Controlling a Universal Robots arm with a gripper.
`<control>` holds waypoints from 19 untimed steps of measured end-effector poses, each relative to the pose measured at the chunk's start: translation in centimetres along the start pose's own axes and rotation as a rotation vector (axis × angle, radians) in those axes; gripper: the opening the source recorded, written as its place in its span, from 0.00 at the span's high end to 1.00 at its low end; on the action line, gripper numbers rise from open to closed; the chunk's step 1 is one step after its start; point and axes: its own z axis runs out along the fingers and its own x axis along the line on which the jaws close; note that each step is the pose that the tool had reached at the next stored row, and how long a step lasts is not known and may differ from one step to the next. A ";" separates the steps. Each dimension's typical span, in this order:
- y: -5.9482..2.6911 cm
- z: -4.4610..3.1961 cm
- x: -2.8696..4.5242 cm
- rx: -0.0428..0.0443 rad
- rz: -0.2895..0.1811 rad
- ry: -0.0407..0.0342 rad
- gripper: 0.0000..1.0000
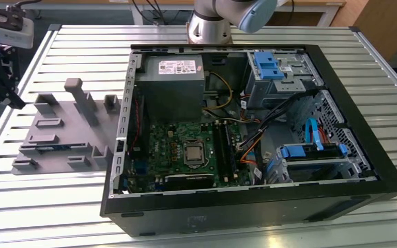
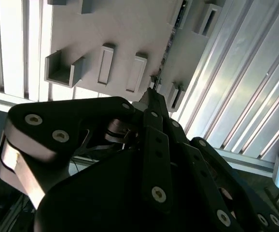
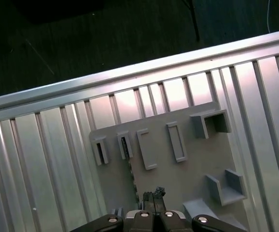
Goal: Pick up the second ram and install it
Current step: 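Pick up the second ram and move it above second insertion slot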
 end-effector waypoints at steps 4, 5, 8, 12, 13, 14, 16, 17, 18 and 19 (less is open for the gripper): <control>0.00 0.02 0.00 -0.0010 -0.039 0.0016 0.89; 0.00 0.02 0.00 -0.0013 -0.049 0.0018 0.89; 0.00 0.03 0.00 -0.0023 -0.077 0.0024 0.89; 0.00 0.04 0.00 -0.0035 -0.116 0.0039 0.89; 0.00 0.04 0.00 -0.0038 -0.125 0.0042 0.89; 0.00 0.04 0.00 -0.0041 -0.134 0.0043 0.89; 0.00 0.04 0.00 -0.0048 -0.148 0.0045 0.89; 0.00 0.04 0.00 -0.0049 -0.152 0.0045 0.89; 0.00 0.05 0.00 -0.0049 -0.154 0.0044 0.89; 0.00 0.05 0.00 -0.0049 -0.154 0.0044 0.89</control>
